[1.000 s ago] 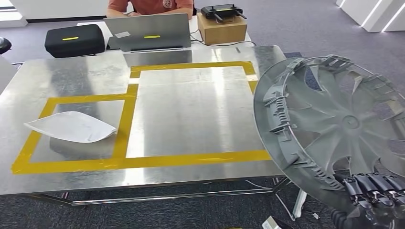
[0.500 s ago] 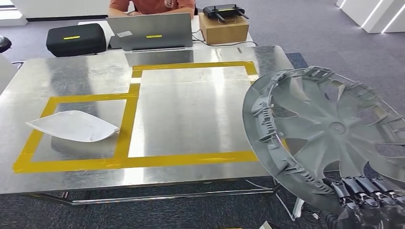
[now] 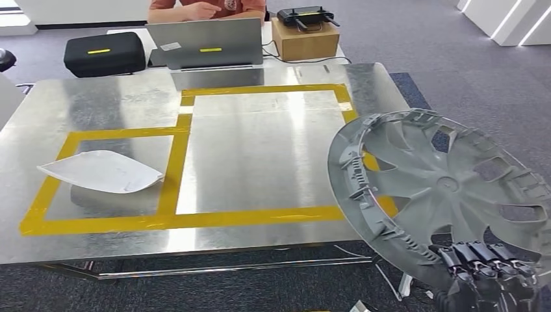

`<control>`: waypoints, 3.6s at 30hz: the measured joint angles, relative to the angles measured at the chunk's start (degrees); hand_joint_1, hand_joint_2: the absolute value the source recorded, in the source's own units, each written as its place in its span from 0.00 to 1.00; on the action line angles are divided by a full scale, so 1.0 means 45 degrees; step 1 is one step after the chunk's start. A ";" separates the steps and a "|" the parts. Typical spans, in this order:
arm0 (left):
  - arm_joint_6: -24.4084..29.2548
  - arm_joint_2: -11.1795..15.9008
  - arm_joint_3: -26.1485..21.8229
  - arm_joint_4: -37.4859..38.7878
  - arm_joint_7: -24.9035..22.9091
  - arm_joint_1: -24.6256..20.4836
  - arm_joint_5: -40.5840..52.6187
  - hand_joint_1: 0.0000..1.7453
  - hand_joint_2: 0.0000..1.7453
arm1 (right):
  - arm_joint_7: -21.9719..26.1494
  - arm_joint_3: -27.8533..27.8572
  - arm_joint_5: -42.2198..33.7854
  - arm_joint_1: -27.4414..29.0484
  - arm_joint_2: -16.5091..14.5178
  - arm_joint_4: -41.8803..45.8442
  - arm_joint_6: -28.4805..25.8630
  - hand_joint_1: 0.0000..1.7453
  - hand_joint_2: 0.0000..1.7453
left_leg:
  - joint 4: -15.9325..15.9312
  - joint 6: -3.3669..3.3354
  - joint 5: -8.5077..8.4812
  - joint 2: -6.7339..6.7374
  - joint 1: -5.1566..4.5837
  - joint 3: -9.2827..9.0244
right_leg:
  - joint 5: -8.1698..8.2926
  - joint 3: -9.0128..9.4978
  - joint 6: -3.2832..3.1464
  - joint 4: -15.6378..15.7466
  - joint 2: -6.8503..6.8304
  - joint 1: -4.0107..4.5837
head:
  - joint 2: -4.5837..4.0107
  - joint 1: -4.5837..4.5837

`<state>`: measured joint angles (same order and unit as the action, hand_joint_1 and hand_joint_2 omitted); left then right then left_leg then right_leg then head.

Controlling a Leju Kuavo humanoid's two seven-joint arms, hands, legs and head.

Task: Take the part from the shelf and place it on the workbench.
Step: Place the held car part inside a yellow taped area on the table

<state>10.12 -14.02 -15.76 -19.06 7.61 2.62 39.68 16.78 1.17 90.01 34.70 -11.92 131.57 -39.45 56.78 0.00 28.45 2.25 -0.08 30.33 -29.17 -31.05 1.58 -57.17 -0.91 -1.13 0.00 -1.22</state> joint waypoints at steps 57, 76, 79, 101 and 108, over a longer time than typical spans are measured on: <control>0.0016 0.0588 0.0548 0.0770 -0.0126 -0.0861 0.0687 0.00 0.00 | 0.1608 -0.0226 -0.0015 -0.6082 0.4460 -0.6799 0.0000 1.00 1.00 | 0.0036 -0.0008 -0.0001 -0.0014 -0.0006 0.0024 | 0.0021 -0.0006 0.0027 -0.0001 -0.0011 -0.0006 | 0.0000 0.0000; 0.0079 0.0799 0.0773 0.0891 -0.0112 -0.0882 0.0712 0.00 0.00 | 0.0231 -0.2565 -0.0018 -0.7231 0.6401 -0.7728 0.0000 1.00 1.00 | 0.0049 -0.0009 0.0000 -0.0015 -0.0007 0.0036 | 0.0022 -0.0013 0.0029 -0.0001 -0.0012 -0.0006 | 0.0000 0.0000; 0.0106 0.0800 0.0775 0.0894 -0.0112 -0.0881 0.0710 0.00 0.00 | 0.0141 -0.2682 -0.0019 -0.7288 0.6460 -0.7792 0.0000 1.00 1.00 | 0.0049 -0.0009 0.0000 -0.0015 -0.0007 0.0039 | 0.0022 -0.0013 0.0029 -0.0001 -0.0012 -0.0006 | 0.0000 0.0000; -0.0790 0.1461 0.0807 0.0962 -0.0207 -0.1092 0.0397 0.00 0.00 | -0.2594 -0.5034 -0.0019 -0.9577 0.7366 -0.8535 0.0000 1.00 1.00 | 0.0058 -0.0011 -0.0004 -0.0014 -0.0007 0.0044 | 0.0027 -0.0016 0.0033 -0.0004 -0.0010 -0.0006 | 0.0000 -0.0001; -0.0824 0.1536 0.0838 0.0962 -0.0300 -0.1112 0.0477 0.00 0.00 | -0.3646 -0.6185 -0.0019 -1.0373 0.7681 -0.8900 0.0000 1.00 1.00 | 0.0078 -0.0012 -0.0002 -0.0014 -0.0007 0.0054 | 0.0027 -0.0018 0.0034 -0.0004 -0.0009 -0.0005 | 0.0000 -0.0001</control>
<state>6.41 -7.11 -11.99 -14.73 6.26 -2.38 41.83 0.38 -26.66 89.92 -11.98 22.64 91.52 -39.45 57.14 -0.06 28.44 2.18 -0.11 30.57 -29.05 -31.14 1.73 -57.19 -0.95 -1.15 0.00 -1.22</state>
